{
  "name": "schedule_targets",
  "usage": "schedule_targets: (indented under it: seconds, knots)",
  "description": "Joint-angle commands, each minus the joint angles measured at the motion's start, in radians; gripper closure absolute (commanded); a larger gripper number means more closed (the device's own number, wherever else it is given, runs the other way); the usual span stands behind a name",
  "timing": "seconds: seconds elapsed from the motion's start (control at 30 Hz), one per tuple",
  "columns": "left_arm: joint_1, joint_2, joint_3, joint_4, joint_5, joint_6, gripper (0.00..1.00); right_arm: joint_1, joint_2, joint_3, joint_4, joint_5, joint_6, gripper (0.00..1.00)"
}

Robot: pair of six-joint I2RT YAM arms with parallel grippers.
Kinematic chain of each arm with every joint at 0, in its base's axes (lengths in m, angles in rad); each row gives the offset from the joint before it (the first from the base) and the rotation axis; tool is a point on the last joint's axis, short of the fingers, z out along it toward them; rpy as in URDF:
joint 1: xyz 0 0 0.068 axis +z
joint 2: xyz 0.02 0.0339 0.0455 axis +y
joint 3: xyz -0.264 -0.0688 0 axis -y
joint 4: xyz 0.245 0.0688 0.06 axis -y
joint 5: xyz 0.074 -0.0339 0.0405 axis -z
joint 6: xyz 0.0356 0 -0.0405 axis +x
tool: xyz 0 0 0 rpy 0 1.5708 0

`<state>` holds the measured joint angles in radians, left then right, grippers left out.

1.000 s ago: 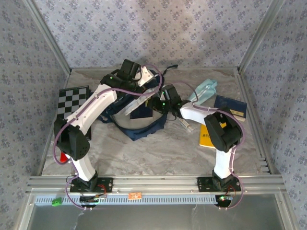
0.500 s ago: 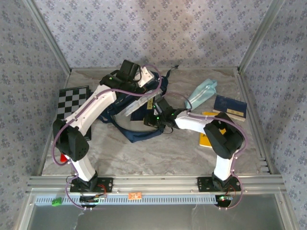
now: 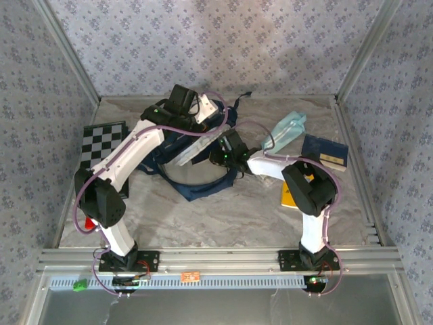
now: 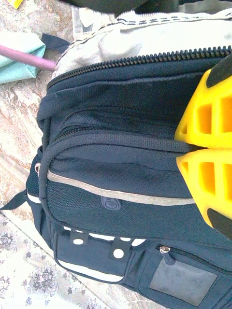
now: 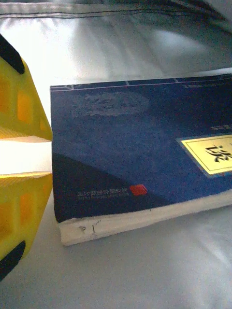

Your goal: Pack books, pencil case, and school supplies into a backpack

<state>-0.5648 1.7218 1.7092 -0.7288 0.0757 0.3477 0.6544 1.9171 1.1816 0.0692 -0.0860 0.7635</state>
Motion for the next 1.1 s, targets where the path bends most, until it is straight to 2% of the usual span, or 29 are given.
schedule_targets:
  seconds: [0.0, 0.1, 0.17, 0.27, 0.47, 0.57, 0.7, 0.83, 1.07]
  knots:
    - [-0.007, -0.054, 0.047, 0.074, 0.05, 0.013, 1.0, -0.006, 0.051, 0.081, 0.059, 0.029, -0.046, 0.77]
    - [-0.006, -0.047, 0.052, 0.074, 0.045, 0.013, 1.0, -0.003, 0.092, 0.105, 0.118, -0.015, -0.051, 0.76]
    - [-0.007, -0.044, 0.052, 0.074, 0.04, 0.013, 1.0, 0.002, 0.106, 0.127, 0.096, -0.006, -0.058, 0.75]
    - [-0.006, -0.041, 0.05, 0.069, 0.022, 0.015, 1.0, -0.003, 0.068, 0.097, 0.09, -0.017, -0.071, 0.73]
    - [-0.006, -0.053, 0.009, 0.077, -0.01, 0.006, 1.0, 0.003, -0.203, -0.153, 0.077, -0.016, -0.095, 0.64]
    - [-0.006, -0.067, -0.046, 0.103, -0.012, -0.024, 1.0, -0.024, -0.345, -0.22, -0.033, -0.021, -0.098, 0.62]
    - [-0.006, -0.084, -0.146, 0.128, -0.014, -0.071, 1.0, -0.061, -0.533, -0.285, -0.213, 0.041, -0.127, 0.58]
    - [-0.005, -0.102, -0.233, 0.129, -0.028, -0.101, 1.0, -0.178, -0.676, -0.291, -0.464, 0.041, -0.127, 0.52]
    - [-0.012, -0.143, -0.305, 0.084, 0.007, -0.162, 1.0, -0.446, -0.817, -0.329, -0.705, -0.082, -0.126, 0.38]
